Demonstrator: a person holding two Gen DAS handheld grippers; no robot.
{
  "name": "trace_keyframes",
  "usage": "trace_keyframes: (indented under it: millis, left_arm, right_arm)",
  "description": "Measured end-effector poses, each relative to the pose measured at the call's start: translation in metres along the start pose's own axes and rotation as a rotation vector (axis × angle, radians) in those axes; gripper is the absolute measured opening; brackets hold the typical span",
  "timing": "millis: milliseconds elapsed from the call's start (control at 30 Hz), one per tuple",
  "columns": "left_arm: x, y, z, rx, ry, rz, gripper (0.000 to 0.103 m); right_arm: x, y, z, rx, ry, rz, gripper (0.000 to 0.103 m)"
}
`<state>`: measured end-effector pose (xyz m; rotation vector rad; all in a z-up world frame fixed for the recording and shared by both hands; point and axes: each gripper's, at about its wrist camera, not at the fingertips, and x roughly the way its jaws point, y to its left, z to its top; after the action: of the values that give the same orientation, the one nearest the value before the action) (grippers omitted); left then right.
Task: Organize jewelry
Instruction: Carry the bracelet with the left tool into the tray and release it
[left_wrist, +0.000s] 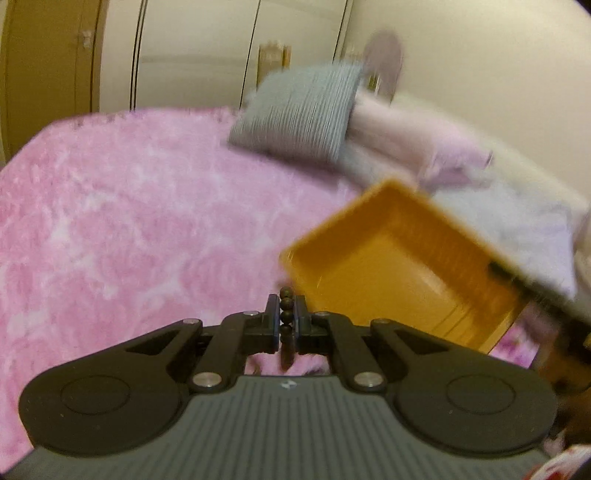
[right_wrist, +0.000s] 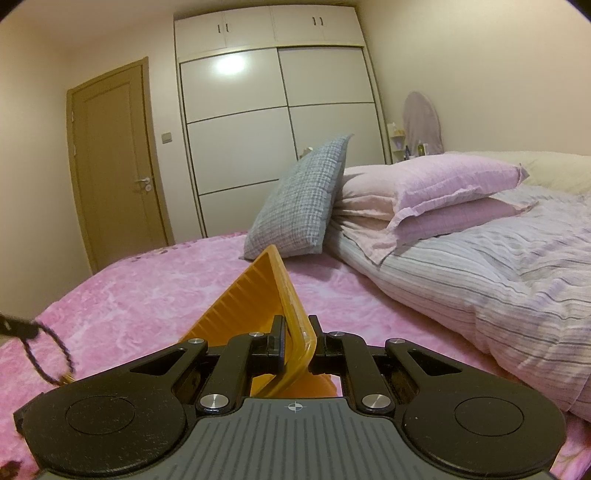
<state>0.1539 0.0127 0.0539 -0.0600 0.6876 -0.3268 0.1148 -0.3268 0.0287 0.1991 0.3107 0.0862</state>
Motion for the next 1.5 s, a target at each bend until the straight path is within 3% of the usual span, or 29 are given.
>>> trace_keyframes:
  millis: [67, 167, 200, 333, 433, 700, 900, 1133, 1267, 1300, 1333, 1400, 1500]
  left_arm:
    - [0.014, 0.005, -0.013, -0.001, 0.065, 0.033, 0.006]
    - [0.023, 0.010, -0.037, 0.080, 0.129, 0.178, 0.006]
    - [0.023, 0.013, -0.041, 0.079, 0.138, 0.194, 0.006]
    - [0.010, 0.023, -0.046, 0.023, 0.141, 0.139, 0.006]
    - [-0.014, 0.027, -0.039, -0.061, 0.053, 0.000, 0.006]
    - [-0.030, 0.007, -0.010, 0.011, -0.008, -0.019, 0.006]
    - [-0.003, -0.033, -0.002, 0.044, 0.000, -0.083, 0.006]
    - [0.037, -0.074, -0.011, 0.016, 0.033, -0.173, 0.006]
    - [0.055, -0.091, -0.014, 0.020, 0.058, -0.187, 0.006]
    - [0.057, -0.093, -0.015, 0.014, 0.057, -0.191, 0.009]
    - [0.058, -0.094, -0.015, 0.010, 0.052, -0.196, 0.025]
    - [0.055, -0.092, -0.015, -0.001, 0.031, -0.200, 0.040]
    - [0.043, -0.077, -0.016, -0.026, 0.000, -0.159, 0.040]
  right_arm:
    - [0.000, 0.000, 0.000, 0.003, 0.000, 0.000, 0.011]
    - [-0.001, 0.000, 0.000, 0.005, 0.001, 0.001, 0.011]
    - [-0.001, 0.000, 0.000, 0.005, 0.001, 0.001, 0.011]
    - [-0.001, 0.000, 0.000, 0.007, 0.000, 0.000, 0.011]
    - [-0.001, 0.000, -0.001, 0.006, 0.001, -0.001, 0.011]
    - [-0.001, 0.000, 0.000, 0.008, -0.002, 0.002, 0.011]
    - [0.000, 0.001, 0.000, 0.009, 0.000, 0.003, 0.011]
    - [0.000, 0.000, 0.000, 0.016, 0.002, 0.004, 0.011]
    - [0.000, 0.000, 0.001, 0.017, 0.002, 0.005, 0.011]
    - [0.000, 0.000, 0.001, 0.018, 0.003, 0.005, 0.011]
    - [0.000, 0.000, 0.001, 0.019, 0.003, 0.005, 0.011]
    - [0.000, 0.001, 0.001, 0.019, 0.003, 0.006, 0.011]
    - [-0.001, 0.001, 0.001, 0.019, 0.003, 0.006, 0.011]
